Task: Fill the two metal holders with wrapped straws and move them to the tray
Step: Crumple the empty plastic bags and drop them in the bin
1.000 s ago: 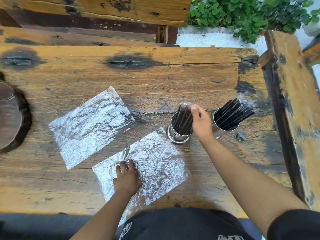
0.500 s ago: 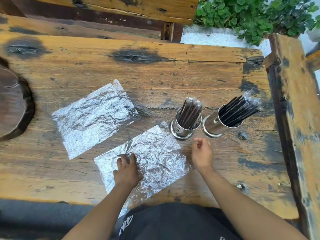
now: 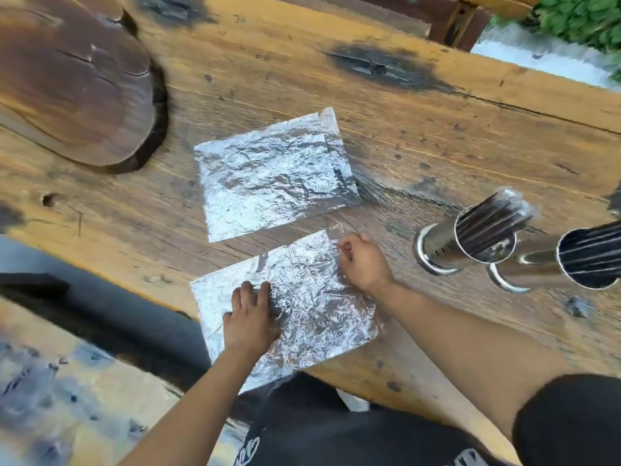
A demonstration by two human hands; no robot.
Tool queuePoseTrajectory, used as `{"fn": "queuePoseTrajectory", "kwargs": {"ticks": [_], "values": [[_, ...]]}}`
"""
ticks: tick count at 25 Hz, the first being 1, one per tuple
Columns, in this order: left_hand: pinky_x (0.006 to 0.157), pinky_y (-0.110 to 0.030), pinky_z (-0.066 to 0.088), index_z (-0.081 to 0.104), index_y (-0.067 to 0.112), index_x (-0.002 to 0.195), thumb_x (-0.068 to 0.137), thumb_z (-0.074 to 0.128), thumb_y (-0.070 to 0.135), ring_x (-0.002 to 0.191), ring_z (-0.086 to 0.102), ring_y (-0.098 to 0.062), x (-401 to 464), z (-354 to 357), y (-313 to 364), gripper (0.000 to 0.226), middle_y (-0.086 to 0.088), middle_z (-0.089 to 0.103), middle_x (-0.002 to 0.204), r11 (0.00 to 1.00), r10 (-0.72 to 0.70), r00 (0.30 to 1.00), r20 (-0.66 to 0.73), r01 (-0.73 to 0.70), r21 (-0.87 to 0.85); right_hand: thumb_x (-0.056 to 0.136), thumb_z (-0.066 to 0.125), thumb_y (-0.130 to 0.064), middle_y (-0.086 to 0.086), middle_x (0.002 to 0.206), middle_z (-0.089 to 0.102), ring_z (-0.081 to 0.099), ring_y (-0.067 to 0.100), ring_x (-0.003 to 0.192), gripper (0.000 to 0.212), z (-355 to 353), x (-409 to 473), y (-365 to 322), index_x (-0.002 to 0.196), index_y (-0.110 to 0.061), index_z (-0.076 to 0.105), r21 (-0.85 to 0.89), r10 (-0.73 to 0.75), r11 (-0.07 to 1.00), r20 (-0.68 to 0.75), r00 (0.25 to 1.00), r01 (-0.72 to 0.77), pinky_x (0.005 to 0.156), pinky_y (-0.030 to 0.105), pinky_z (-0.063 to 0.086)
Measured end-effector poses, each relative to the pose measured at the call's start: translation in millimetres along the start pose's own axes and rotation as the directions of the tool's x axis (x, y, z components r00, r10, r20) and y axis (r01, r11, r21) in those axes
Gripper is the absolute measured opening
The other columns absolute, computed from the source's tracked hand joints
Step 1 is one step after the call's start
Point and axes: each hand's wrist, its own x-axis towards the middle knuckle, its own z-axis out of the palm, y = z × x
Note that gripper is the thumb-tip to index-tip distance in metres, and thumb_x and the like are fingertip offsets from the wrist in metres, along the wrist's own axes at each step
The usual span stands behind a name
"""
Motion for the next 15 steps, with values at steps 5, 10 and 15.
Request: {"fn": "queuePoseTrajectory", "kwargs": {"ticks": [5, 10, 15], "values": [[0.116, -0.054, 0.032, 0.013, 0.029, 0.16, 0.099, 0.045, 0.049, 0.154, 0.006, -0.033, 8, -9, -43, 0.072, -0.011, 0.005, 0.167, 1.0, -0.02, 1.0, -0.017, 0.02, -0.019, 0.095, 0.062, -0.029, 0.003, 0.13, 0.045, 0.046, 0.02, 0.123, 0.044, 17, 87, -82, 0.137, -0.023, 0.052, -0.31, -0.286, 0.912, -0.017, 0.958, 0.267, 0.109, 0.04, 0.045], [0.123, -0.057, 0.015, -0.004, 0.028, 0.163, 0.104, 0.034, 0.05, 0.157, -0.007, -0.032, 22, -16, -62, 0.074, -0.01, -0.009, 0.17, 0.999, -0.042, 0.998, -0.049, 0.043, 0.015, 0.094, 0.055, -0.055, 0.012, 0.167, 0.012, 0.004, 0.039, 0.155, 0.076, 39, 159, -135, 0.159, -0.035, 0.02, -0.526, -0.296, 0.803, 0.058, 0.953, 0.281, 0.123, 0.06, 0.006], [0.12, -0.062, 0.022, -0.016, 0.04, 0.159, 0.102, 0.043, 0.046, 0.157, -0.006, -0.038, 31, -14, -76, 0.082, -0.013, -0.014, 0.169, 1.0, 0.013, 1.0, -0.012, -0.013, -0.023, 0.085, 0.045, -0.079, 0.008, 0.169, -0.011, -0.013, 0.047, 0.152, 0.093, 53, 195, -144, 0.158, -0.047, -0.003, -0.599, -0.132, 0.78, 0.129, 0.983, 0.183, 0.113, 0.075, 0.001]]}}
